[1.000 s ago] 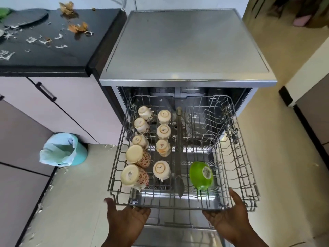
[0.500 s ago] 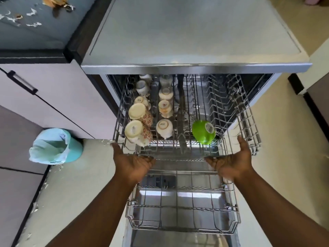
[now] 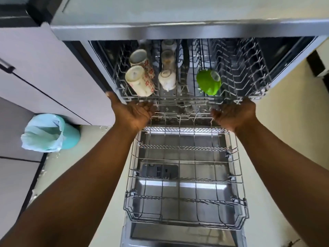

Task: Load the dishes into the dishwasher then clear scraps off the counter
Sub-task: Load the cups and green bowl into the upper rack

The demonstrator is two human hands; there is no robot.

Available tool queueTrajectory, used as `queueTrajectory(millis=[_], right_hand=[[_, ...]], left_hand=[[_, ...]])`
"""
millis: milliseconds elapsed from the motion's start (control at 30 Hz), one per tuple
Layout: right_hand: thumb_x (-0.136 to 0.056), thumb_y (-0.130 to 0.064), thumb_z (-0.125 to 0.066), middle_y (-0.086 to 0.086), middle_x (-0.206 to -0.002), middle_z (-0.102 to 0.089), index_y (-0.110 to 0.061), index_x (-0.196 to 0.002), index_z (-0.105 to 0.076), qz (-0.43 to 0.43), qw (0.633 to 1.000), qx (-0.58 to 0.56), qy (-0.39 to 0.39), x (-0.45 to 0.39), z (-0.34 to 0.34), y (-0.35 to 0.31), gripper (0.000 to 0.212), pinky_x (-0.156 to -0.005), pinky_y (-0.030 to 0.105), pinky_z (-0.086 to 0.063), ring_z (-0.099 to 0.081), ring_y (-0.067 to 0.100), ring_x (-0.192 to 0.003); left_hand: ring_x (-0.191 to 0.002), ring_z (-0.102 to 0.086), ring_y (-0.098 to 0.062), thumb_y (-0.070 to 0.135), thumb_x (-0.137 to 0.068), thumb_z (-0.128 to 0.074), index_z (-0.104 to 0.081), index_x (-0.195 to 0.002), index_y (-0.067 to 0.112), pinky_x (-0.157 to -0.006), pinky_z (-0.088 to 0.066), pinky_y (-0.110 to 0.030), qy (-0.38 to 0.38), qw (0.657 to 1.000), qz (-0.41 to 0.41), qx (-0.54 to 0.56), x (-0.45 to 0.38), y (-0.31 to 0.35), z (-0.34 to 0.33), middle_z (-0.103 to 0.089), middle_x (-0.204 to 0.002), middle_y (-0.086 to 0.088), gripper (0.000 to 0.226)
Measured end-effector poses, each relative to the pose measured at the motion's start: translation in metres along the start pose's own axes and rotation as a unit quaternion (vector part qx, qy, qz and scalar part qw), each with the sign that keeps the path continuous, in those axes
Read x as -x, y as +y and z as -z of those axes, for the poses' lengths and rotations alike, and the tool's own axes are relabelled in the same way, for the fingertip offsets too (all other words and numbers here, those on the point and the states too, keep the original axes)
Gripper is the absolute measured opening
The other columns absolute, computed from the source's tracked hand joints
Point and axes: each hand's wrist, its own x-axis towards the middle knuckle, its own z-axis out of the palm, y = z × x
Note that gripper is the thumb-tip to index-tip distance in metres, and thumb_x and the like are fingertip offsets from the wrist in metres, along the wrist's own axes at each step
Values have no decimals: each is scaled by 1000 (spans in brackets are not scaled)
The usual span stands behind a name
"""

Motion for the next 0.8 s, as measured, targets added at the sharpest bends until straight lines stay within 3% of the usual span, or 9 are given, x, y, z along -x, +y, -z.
queueTrajectory(millis=[100, 167, 233, 333, 433, 567, 633, 700, 800], right_hand=[[-93, -51, -33, 4, -95, -54, -22, -104, -57, 1, 1000, 9, 3, -21, -13, -6, 40, -77, 33, -40, -50, 22, -78], [-96, -53, -27, 11, -120, -54, -19, -126, -53, 2, 1000, 23, 8, -30, -22, -12, 52, -92, 41, -42, -52, 29, -105], [-97, -54, -22, 9, -152, -33, -16, -145, -35, -5, 999, 34, 13, -37, -29, -17, 63, -110, 47, -30, -32, 34, -136], [-96, -56, -21, 6, -158, -25, -18, -152, -20, -17, 998, 51, 15, -49, -30, -20, 68, -112, 47, -25, -20, 34, -143], [-95, -57, -23, 3, -155, -30, -19, -152, -21, -25, 997, 70, 19, -57, -30, -20, 69, -112, 47, -25, -21, 34, -143], [-95, -55, -23, 1, -150, -39, -20, -148, -32, -19, 990, 131, 49, -60, -36, -20, 64, -108, 48, -29, -29, 34, -138], [-96, -53, -23, 0, -150, -39, -20, -149, -31, -26, 987, 153, 49, -58, -35, -27, 62, -109, 49, -26, -28, 34, -139], [-96, -52, -22, 2, -147, -43, -21, -148, -32, -41, 985, 166, 36, -55, -23, -30, 61, -108, 49, -28, -33, 33, -136], [-93, -54, -30, 1, -116, -60, -22, -136, -48, -26, 969, 234, 74, -36, 5, -22, 57, -78, 34, -46, -54, 26, -101]], left_hand=[[-126, -49, -38, 91, -72, -25, -44, -136, 2, -106, -36, -54, -13, 1000, -17, -15, -20, 6, -12, -53, -134, -24, 111], [-125, -51, -36, 90, -72, -25, -45, -137, 4, -103, -42, -48, -43, 999, -10, -28, -32, 8, -19, -54, -135, -22, 110], [-127, -49, -36, 90, -72, -25, -46, -138, 5, -105, -39, -47, -89, 995, 0, -51, -42, 11, -24, -51, -138, -20, 109], [-135, -38, -40, 89, -73, -24, -47, -139, 7, -110, -29, -51, -90, 988, 0, -127, -58, 14, -25, -44, -144, -21, 108], [-133, -38, -43, 90, -72, -20, -52, -134, 8, -112, -26, -57, -56, 979, 4, -197, -68, 20, -24, -49, -139, -23, 107], [-117, -58, -40, 91, -72, -14, -52, -134, 12, -95, -47, -54, -62, 958, 14, -280, -70, 28, -38, -58, -130, -21, 107], [-107, -64, -32, 90, -75, -15, -54, -132, 14, -83, -53, -43, -16, 947, 3, -321, -70, 26, -41, -62, -126, -15, 102], [-111, -58, -27, 88, -77, -15, -56, -131, 19, -82, -48, -34, 4, 933, -11, -359, -66, 23, -31, -62, -127, -9, 97], [-130, -45, -29, 90, -73, -16, -45, -140, 32, -99, -40, -43, 21, 884, 12, -467, -39, 13, -11, -52, -140, -7, 94]])
